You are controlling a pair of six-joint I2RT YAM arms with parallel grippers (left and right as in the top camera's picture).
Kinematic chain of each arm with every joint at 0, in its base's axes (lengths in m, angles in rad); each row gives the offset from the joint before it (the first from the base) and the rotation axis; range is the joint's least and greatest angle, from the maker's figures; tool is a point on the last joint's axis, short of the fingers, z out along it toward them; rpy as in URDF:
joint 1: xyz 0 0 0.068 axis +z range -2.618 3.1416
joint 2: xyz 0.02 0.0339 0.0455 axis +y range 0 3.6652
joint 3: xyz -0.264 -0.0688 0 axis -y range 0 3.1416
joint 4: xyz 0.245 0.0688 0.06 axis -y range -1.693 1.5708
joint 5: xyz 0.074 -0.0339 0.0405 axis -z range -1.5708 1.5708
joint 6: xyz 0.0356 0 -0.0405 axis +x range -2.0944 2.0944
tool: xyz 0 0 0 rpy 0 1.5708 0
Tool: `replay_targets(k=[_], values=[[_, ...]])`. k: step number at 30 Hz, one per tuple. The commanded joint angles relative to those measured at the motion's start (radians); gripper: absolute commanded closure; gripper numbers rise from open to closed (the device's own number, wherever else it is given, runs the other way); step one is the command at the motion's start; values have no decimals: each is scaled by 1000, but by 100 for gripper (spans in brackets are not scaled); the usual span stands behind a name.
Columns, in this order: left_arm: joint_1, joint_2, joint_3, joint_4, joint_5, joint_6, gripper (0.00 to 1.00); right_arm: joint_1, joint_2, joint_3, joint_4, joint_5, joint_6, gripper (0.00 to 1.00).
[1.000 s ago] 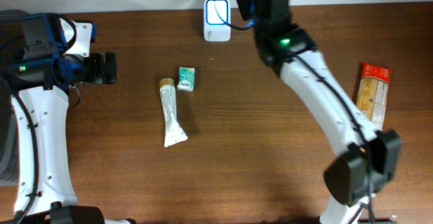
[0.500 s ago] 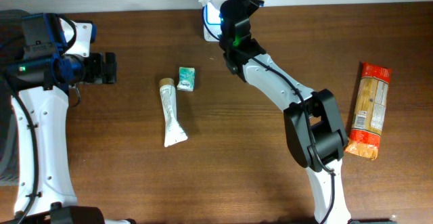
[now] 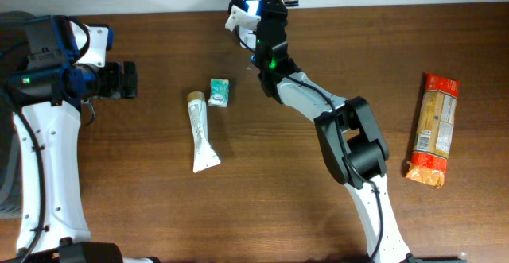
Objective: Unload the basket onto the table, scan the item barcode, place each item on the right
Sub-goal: 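Carry the snack bag with the right gripper over the scanner, then move the snack bag right and drop it beside the pasta pack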
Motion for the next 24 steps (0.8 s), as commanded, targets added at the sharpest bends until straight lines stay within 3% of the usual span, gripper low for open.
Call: replay_targets(k=[1,6,12,15,18,20,24], values=[[1,-21,1,0,1,13,1,5,1,17,24,1,-24,96],[1,-21,1,0,1,13,1,6,2,17,24,13,-23,96],[1,-21,1,0,1,13,1,11,-83,17,136,188,-13,96],[1,-21,1,0,1,13,1,11,-176,17,137,350,-13,96],[1,-21,1,0,1,13,1,-15,-261,17,136,687,-14,96],[1,-21,1,0,1,13,1,-43,-286,17,136,851,-98,96],[1,-21,1,0,1,13,1,-80,-287,16,137,933,-203,96]])
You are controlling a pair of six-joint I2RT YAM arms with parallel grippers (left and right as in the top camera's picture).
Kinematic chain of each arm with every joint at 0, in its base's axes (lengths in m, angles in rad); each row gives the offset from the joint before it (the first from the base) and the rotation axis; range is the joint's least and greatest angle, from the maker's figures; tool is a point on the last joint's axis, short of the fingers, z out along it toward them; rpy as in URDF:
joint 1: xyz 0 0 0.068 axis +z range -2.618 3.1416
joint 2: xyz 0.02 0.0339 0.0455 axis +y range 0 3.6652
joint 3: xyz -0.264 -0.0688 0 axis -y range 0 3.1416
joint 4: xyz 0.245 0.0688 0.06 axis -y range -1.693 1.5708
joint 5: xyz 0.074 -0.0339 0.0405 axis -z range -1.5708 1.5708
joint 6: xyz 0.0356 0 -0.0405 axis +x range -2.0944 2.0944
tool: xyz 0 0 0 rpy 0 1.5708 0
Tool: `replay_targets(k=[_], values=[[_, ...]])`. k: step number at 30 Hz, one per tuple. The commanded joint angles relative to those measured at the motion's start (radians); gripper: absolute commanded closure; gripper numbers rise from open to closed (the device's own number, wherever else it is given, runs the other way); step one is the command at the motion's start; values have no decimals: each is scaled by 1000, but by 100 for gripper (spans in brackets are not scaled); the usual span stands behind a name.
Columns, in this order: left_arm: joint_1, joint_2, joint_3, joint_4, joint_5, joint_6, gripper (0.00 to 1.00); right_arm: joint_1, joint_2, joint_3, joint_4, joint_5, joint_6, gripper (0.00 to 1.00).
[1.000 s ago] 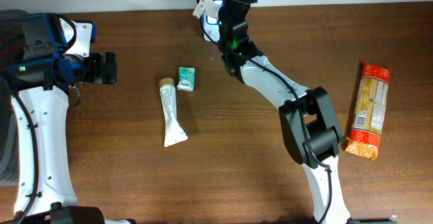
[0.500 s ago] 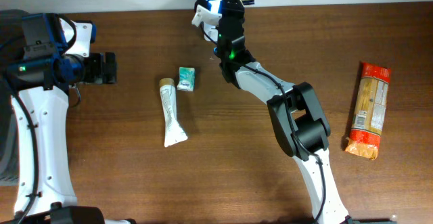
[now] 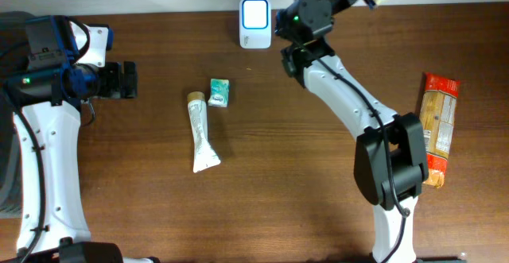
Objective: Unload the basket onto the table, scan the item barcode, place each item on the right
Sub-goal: 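Move the snack bag right and drop it beside the pasta pack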
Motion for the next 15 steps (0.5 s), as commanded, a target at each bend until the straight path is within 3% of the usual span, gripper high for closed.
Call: replay_targets(k=[1,7,15], values=[[1,-21,1,1,0,13,1,-26,-5,10,-3,99,-57,96],[1,-21,1,1,0,13,1,-74,-76,-13,-10,141,-98,96],[1,-21,1,1,0,13,1,-266,-202,-250,-45,198,-74,96]])
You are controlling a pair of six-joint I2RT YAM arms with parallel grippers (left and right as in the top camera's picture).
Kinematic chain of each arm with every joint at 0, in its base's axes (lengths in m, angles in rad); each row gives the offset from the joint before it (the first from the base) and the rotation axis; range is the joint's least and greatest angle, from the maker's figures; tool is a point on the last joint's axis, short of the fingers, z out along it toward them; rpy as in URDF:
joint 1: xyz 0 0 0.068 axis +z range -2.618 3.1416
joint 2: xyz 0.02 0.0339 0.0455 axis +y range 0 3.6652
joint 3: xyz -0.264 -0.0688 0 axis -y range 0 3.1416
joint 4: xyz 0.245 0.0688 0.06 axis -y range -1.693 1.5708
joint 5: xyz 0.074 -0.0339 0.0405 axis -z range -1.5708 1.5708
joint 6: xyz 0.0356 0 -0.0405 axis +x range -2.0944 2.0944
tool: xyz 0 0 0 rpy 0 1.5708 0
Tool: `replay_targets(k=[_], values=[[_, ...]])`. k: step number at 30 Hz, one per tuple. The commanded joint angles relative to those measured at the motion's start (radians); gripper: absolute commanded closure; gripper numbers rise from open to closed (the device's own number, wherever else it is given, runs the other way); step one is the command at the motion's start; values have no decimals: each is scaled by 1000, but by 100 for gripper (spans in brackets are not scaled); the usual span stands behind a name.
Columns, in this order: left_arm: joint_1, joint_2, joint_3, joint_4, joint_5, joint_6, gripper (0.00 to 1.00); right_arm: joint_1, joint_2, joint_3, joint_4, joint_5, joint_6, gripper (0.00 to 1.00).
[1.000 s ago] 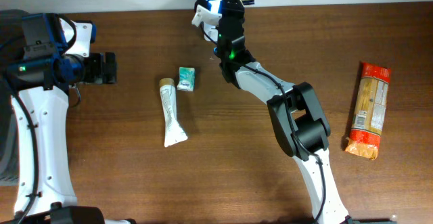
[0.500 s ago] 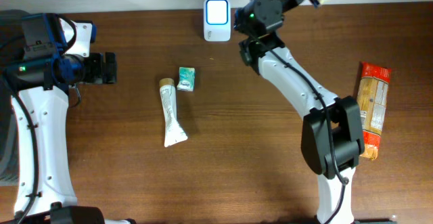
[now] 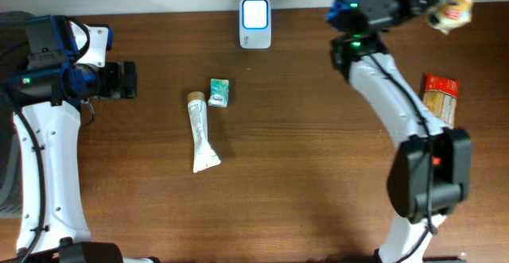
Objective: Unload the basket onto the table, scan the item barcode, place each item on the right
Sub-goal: 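Move the snack bag right and drop it beside the pasta pack, then reach the right gripper to the green tissue pack and grasp it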
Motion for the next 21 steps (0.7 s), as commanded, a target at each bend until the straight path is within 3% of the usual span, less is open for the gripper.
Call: replay_targets(k=[1,6,7,8,9,10,12,15,18,21], values=[[1,-21,1,0,0,13,1,-83,-22,-136,3,26,50,96],[1,-21,1,0,0,13,1,-160,-22,-338,17,3,189,96],[1,-21,1,0,0,13,1,-159,-22,-345,38,1,212,92],[1,-21,1,0,0,13,1,-159,-22,-345,69,1,229,40],[1,-21,1,0,0,13,1,-159,-22,-345,124,1,229,12],[1,-21,1,0,0,13,1,-159,-22,-345,193,2,229,1],[1,-21,1,0,0,13,1,-159,-22,-345,320,0,229,1],[1,-21,1,0,0,13,1,-159,-22,-345,351,-25,281,1],[1,-21,1,0,0,13,1,-153,-22,-345,350,-8,576,1],[1,-21,1,0,0,13,1,-105,-20,-346,177,-116,876,1]])
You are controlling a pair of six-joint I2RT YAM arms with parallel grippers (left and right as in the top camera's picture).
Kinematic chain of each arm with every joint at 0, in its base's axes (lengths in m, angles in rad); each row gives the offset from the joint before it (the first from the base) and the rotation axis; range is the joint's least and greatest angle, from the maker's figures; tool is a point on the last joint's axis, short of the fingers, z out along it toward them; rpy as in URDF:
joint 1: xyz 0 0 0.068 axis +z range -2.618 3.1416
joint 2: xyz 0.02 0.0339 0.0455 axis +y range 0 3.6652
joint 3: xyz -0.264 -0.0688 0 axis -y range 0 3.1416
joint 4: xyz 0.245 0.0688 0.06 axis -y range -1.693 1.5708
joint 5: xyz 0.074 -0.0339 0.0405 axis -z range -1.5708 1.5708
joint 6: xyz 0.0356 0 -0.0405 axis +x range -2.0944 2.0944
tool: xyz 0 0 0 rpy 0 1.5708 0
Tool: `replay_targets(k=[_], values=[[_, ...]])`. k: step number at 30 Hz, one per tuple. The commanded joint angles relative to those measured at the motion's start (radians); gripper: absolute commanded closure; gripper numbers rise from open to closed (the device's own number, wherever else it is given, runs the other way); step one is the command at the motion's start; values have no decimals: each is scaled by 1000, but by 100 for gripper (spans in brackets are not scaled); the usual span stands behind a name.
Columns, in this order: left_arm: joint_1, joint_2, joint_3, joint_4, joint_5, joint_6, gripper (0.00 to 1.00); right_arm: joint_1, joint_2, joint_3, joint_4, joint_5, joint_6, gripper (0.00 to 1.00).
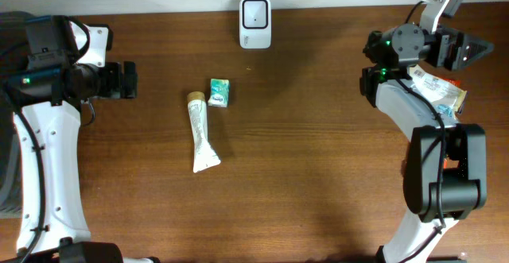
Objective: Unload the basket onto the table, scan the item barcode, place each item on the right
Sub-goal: 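Reach the right gripper to the green tissue pack and grasp it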
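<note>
The white barcode scanner (pixel 255 13) stands at the table's far edge, its screen dim. My right gripper (pixel 471 49) is at the far right, open and holding nothing. Just below and left of it, a snack packet with a white label (pixel 434 87) lies on top of the orange pasta pack (pixel 456 102), which the arm and the packet mostly hide. A toothpaste tube (pixel 202 133) and a small green box (pixel 219 92) lie left of centre. My left gripper (pixel 128 80) hovers at the left, points right and looks open with nothing in it.
The right arm's base link (pixel 441 175) stands over the right side of the table. The far table edge runs just behind the scanner. Bare brown tabletop (pixel 318 160) lies between the toothpaste tube and the right arm.
My right gripper has moved down from the far right corner and has let go of the snack packet, which now lies on the pasta pack. The scanner screen has dimmed. The left arm stayed put.
First my right gripper held the snack packet right at the scanner. Then it held it to the right of the scanner, and after that high at the far right corner. Now the packet rests on the pasta pack and the gripper is open.
</note>
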Motion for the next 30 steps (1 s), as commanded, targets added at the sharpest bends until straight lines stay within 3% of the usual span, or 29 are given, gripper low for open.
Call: replay_targets(k=[1,3,5,8,10,12,15,17,19,22,27,30], values=[[1,-21,1,0,1,13,1,79,-9,2,-206,-182,395,1],[1,-21,1,0,1,13,1,139,-9,2,-414,-413,545,1],[1,-21,1,0,1,13,1,195,-9,2,-610,-662,579,1],[1,-21,1,0,1,13,1,245,-23,3,-796,-823,769,1],[1,-21,1,0,1,13,1,266,-69,13,-1011,-1047,922,1],[1,-21,1,0,1,13,1,269,-128,63,-1272,-1565,1159,1],[1,-21,1,0,1,13,1,272,-139,65,-1322,-2020,1416,1],[1,-21,1,0,1,13,1,293,-121,64,-1326,-2073,1493,1],[1,-21,1,0,1,13,1,362,-89,61,-1339,-1980,1511,13],[1,-21,1,0,1,13,1,426,-77,85,-1360,-1906,1536,19],[1,-21,1,0,1,13,1,439,48,423,-1655,-1899,1423,19],[1,-21,1,0,1,13,1,452,138,494,-1688,-1895,1416,39]])
